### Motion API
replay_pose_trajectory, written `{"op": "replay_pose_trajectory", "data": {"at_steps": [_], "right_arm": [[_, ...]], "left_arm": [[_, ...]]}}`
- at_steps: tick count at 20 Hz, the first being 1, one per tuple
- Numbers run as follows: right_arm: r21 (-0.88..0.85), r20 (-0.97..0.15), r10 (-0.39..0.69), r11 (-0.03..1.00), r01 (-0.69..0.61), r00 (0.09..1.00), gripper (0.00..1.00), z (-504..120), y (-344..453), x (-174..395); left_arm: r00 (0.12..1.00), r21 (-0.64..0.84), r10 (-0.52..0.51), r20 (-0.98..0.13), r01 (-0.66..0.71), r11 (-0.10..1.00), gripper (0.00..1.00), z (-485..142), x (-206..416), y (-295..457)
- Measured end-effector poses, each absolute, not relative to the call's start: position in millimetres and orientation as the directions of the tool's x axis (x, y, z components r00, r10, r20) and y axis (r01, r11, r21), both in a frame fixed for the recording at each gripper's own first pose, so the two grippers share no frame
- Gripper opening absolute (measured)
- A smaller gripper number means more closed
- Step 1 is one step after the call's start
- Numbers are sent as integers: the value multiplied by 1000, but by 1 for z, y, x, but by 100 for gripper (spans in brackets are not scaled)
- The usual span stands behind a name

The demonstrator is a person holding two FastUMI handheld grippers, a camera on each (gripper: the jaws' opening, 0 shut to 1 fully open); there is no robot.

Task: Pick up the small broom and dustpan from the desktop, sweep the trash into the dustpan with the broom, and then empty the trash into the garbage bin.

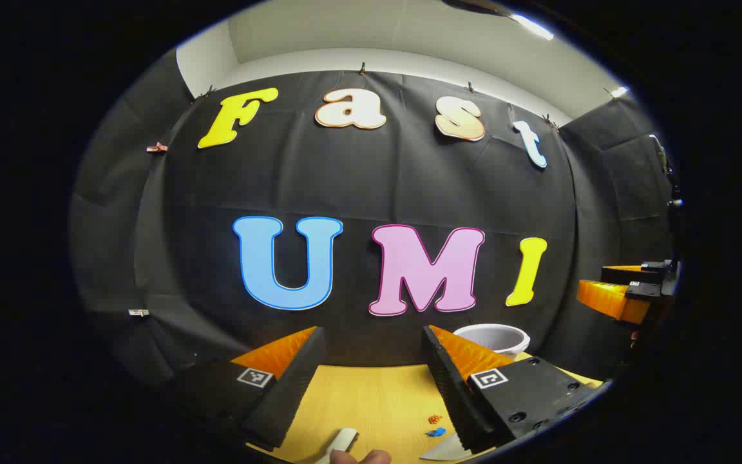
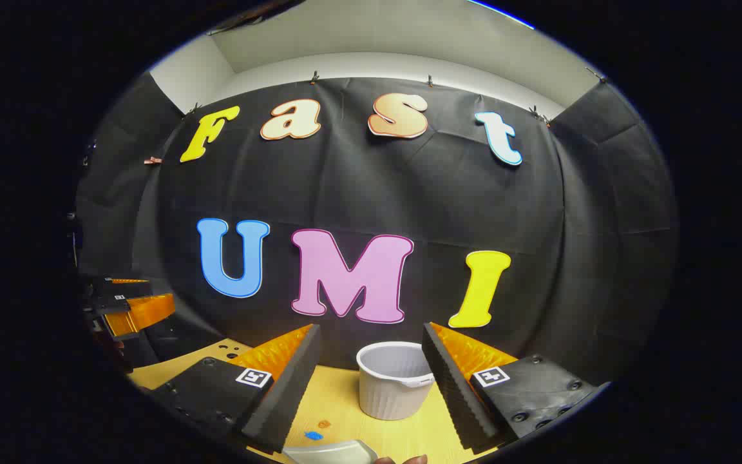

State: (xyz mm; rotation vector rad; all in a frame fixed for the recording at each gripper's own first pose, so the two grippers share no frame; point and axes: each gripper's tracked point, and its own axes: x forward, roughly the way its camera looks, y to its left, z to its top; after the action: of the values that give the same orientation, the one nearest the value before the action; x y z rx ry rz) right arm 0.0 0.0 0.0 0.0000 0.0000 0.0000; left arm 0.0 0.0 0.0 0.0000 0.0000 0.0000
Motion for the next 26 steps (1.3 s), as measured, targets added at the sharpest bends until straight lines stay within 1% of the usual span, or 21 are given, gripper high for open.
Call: {"op": "replay_pose_trajectory", "data": {"at_steps": [1,6,13,14,17,20,23,24,26], "right_arm": [[1,-4,4,1000,-4,1000,97,-2,0,1],[-3,-9,35,999,-35,999,97,-4,0,4],[-37,15,54,998,-53,998,97,-1,-4,2],[-43,14,56,998,-55,998,96,-3,-3,2],[-41,2,75,996,-74,997,97,-7,1,2],[-49,-81,133,989,-137,988,98,-34,5,-11],[-81,-219,189,974,-210,957,97,-77,0,-37],[-97,-279,201,967,-235,939,98,-97,-4,-49],[-122,-358,209,956,-267,910,98,-127,-11,-69]], "left_arm": [[1000,1,2,-4,-2,1000,95,-1,0,-2],[1000,13,20,2,-20,1000,95,2,3,-7],[1000,22,13,6,-13,1000,95,2,4,-18],[1000,28,13,6,-14,1000,95,3,3,-19],[1000,33,12,4,-12,999,95,2,3,-22],[1000,36,15,-8,-14,999,95,-2,2,-21],[1000,33,19,-20,-19,999,95,-11,0,-19],[999,31,21,-26,-20,999,95,-13,-1,-18],[999,34,25,-36,-24,999,96,-16,-3,-16]]}}
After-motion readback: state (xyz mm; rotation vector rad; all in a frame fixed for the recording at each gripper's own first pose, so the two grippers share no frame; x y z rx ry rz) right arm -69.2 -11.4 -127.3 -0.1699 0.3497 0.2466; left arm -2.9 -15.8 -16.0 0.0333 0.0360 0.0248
